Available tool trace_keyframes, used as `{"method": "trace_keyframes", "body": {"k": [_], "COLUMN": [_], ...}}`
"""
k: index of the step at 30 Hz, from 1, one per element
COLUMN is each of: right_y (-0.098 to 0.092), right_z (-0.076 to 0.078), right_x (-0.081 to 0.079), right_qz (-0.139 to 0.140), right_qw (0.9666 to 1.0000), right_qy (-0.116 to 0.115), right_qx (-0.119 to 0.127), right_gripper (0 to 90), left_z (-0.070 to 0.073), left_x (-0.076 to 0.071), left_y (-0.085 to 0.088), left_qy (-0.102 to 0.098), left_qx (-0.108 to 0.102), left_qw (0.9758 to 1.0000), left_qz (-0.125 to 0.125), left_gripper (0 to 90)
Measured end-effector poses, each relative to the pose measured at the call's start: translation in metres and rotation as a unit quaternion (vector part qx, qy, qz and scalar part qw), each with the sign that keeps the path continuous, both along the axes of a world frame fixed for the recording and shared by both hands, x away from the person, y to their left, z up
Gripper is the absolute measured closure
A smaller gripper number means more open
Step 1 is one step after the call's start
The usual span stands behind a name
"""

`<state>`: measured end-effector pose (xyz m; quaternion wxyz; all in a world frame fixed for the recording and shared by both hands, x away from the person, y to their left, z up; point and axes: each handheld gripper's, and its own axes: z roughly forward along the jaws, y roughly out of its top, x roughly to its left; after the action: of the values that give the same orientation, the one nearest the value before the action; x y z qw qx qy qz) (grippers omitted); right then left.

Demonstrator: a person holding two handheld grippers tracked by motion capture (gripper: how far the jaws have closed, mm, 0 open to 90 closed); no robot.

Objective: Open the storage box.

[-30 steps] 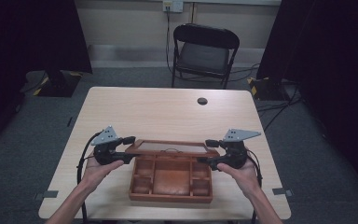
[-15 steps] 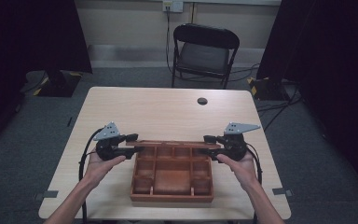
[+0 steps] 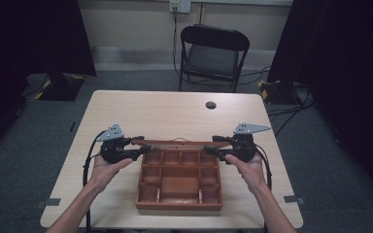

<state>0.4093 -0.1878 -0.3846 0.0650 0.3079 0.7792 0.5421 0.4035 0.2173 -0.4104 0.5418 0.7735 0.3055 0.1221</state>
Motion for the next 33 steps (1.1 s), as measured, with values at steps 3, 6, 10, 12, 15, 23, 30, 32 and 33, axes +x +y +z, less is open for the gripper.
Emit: {"method": "trace_keyframes", "body": {"k": [3, 6, 10, 12, 15, 23, 30, 32, 33], "right_y": [0.001, 0.002, 0.003, 0.003, 0.004, 0.004, 0.000, -0.002, -0.002], "right_z": [-0.001, -0.001, -0.002, -0.002, -0.002, -0.007, -0.011, -0.012, -0.013], "right_x": [0.004, 0.007, 0.012, 0.014, 0.016, 0.022, 0.027, 0.029, 0.030], "right_qz": [-0.004, -0.005, -0.010, -0.007, -0.007, -0.013, -0.028, -0.029, -0.030], "right_qw": [1.0000, 1.0000, 0.9999, 0.9999, 0.9999, 0.9999, 0.9996, 0.9995, 0.9995], "right_qy": [0.000, 0.000, -0.003, -0.004, -0.005, 0.002, 0.008, 0.009, 0.010], "right_qx": [0.002, 0.004, 0.006, 0.007, 0.007, 0.010, 0.004, 0.003, 0.002], "right_gripper": [38.3, 38.9, 41.2, 42.0, 42.7, 41.7, 37.6, 38.1, 38.4], "left_z": [0.000, 0.001, -0.001, -0.002, -0.004, -0.008, -0.007, -0.009, -0.009], "left_x": [0.002, 0.006, 0.011, 0.013, 0.016, 0.020, 0.025, 0.027, 0.027], "left_y": [0.000, 0.000, -0.001, -0.001, -0.003, -0.004, -0.004, -0.003, -0.003], "left_qy": [0.000, 0.001, 0.006, 0.005, 0.010, 0.007, 0.001, 0.001, 0.001], "left_qx": [-0.005, 0.002, 0.008, 0.009, 0.008, 0.020, 0.033, 0.027, 0.026], "left_qw": [1.0000, 1.0000, 0.9999, 0.9999, 0.9999, 0.9997, 0.9993, 0.9995, 0.9995], "left_qz": [0.007, 0.007, 0.010, 0.009, 0.011, 0.014, 0.018, 0.019, 0.019], "left_gripper": [50.0, 51.2, 52.8, 52.8, 52.8, 53.9, 56.5, 56.8, 56.9]}}
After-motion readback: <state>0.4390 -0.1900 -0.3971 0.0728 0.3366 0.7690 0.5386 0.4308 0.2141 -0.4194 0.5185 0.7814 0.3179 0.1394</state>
